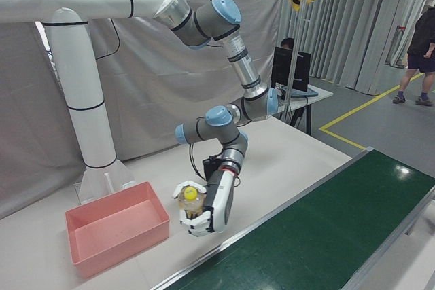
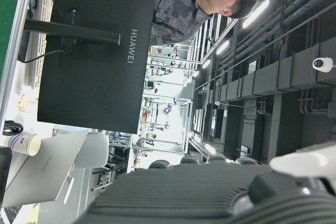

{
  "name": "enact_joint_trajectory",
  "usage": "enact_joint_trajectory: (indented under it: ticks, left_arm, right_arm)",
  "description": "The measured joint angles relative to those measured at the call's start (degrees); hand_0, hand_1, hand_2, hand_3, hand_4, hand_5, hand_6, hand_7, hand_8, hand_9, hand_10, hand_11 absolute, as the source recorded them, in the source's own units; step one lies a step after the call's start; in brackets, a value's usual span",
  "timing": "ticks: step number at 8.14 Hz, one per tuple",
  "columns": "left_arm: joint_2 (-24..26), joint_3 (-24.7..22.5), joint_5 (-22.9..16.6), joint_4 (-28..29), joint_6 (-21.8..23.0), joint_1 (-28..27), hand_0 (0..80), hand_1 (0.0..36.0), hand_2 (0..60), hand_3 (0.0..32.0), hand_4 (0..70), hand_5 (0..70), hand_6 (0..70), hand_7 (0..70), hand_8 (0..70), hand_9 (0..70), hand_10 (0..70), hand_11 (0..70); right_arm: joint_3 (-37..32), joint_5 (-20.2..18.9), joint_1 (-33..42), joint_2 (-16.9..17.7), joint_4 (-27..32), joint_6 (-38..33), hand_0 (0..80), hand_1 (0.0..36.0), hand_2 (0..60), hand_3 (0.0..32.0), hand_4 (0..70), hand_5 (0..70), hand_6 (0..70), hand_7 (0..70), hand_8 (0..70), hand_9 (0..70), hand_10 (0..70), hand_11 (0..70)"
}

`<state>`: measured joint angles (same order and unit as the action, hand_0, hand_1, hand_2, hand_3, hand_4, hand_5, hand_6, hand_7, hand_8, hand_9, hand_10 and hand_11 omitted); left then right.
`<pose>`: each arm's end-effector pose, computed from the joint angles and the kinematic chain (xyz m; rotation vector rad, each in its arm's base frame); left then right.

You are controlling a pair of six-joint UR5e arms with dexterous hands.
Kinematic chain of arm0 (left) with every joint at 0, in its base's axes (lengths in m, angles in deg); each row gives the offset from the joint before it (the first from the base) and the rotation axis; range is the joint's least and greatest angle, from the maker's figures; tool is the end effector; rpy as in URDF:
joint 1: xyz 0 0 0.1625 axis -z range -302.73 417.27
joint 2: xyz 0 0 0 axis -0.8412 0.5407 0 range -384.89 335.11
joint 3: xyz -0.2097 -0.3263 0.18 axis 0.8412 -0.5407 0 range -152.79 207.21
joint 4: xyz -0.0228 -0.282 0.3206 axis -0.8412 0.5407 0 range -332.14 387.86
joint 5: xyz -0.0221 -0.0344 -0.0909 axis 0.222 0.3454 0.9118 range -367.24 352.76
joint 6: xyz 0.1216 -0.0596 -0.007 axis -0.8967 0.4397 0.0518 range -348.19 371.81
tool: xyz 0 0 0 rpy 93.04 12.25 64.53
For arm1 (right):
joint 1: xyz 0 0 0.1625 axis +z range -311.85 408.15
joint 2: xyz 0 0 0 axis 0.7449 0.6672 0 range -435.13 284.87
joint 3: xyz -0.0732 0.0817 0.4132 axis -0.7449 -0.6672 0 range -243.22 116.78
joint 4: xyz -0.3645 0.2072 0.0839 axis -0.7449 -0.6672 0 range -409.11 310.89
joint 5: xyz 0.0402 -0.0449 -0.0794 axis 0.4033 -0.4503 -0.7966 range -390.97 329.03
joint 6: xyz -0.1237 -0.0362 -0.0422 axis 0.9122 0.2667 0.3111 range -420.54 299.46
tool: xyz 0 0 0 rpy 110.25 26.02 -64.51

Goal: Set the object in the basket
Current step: 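Lower the held bottle into the pink basket with the left hand, then open the left hand fingers to release the bottle into the basket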

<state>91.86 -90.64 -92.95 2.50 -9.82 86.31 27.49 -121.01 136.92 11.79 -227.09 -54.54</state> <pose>0.4500 -0.4140 0.2341 -0.7195 2.1620 -1.0598 0.1209 -0.5761 0.6481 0.0939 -2.2681 2.0468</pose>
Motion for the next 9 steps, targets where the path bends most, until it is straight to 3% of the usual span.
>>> enact_joint_trajectory:
  ticks: [1,2,3,4,5,6,7,9]
  left_arm:
    - [1.01,-0.08,0.15,-0.38,-0.53,-4.43,68.5,29.9,60.0,0.0,63.8,70.0,70.0,70.0,70.0,70.0,70.0,70.0]
    - [2.60,-0.08,0.19,-1.42,-1.68,-7.59,63.3,23.0,51.0,0.0,60.6,70.0,70.0,70.0,70.0,70.0,70.0,70.0]
    - [3.76,-0.08,0.20,-2.33,-2.82,-9.91,55.9,9.2,4.4,0.0,53.3,70.0,51.9,56.2,64.4,70.0,60.0,70.0]
    - [4.21,-0.09,0.13,-2.77,-3.59,-11.27,51.0,4.5,0.0,0.0,40.6,51.9,23.6,28.2,38.8,50.3,39.1,55.2]
    - [4.26,-0.09,0.07,-2.98,-4.19,-11.90,48.3,2.4,0.0,0.0,26.0,35.2,11.3,14.8,23.8,31.6,28.6,41.6]
    - [4.23,-0.13,0.01,-3.06,-4.51,-11.93,46.7,0.6,0.0,0.0,11.6,32.3,6.5,10.9,17.5,23.5,24.2,35.6]
    - [4.17,-0.29,-0.07,-3.39,-4.65,-11.61,46.0,0.0,0.0,0.0,3.2,31.3,3.3,7.9,13.0,17.3,20.2,29.9]
    - [3.20,-0.79,-0.21,-4.84,-4.88,-10.78,43.6,0.0,0.0,0.0,0.0,17.6,0.0,0.0,9.8,12.7,13.1,19.4]
  right_arm:
    - [0.00,-0.01,0.00,0.00,0.00,-0.01,0.0,0.0,0.0,0.0,0.0,0.0,0.0,0.0,0.0,0.0,0.0,0.0]
    - [-0.02,0.00,0.00,0.00,0.00,-0.02,0.0,0.0,0.0,0.0,0.0,0.0,0.0,0.0,0.0,0.0,0.0,0.0]
    - [-0.05,0.00,0.00,0.00,0.00,0.01,0.0,0.0,0.0,0.0,0.0,0.0,0.0,0.0,0.0,0.0,0.0,0.0]
    - [-0.07,-0.02,0.00,0.00,0.00,0.04,0.0,0.0,0.0,0.0,0.0,0.0,0.0,0.0,0.0,0.0,0.0,0.0]
    - [-0.08,-0.04,0.00,0.00,0.00,0.06,0.0,0.0,0.0,0.0,0.0,0.0,0.0,0.0,0.0,0.0,0.0,0.0]
    - [-0.08,-0.04,0.00,0.00,0.00,0.06,0.0,0.0,0.0,0.0,0.0,0.0,0.0,0.0,0.0,0.0,0.0,0.0]
    - [-0.09,-0.05,0.00,0.00,0.00,0.03,0.0,0.0,0.0,0.0,0.0,0.0,0.0,0.0,0.0,0.0,0.0,0.0]
    - [-0.09,-0.02,0.00,0.00,0.00,0.02,0.0,0.0,0.0,0.0,0.0,0.0,0.0,0.0,0.0,0.0,0.0,0.0]
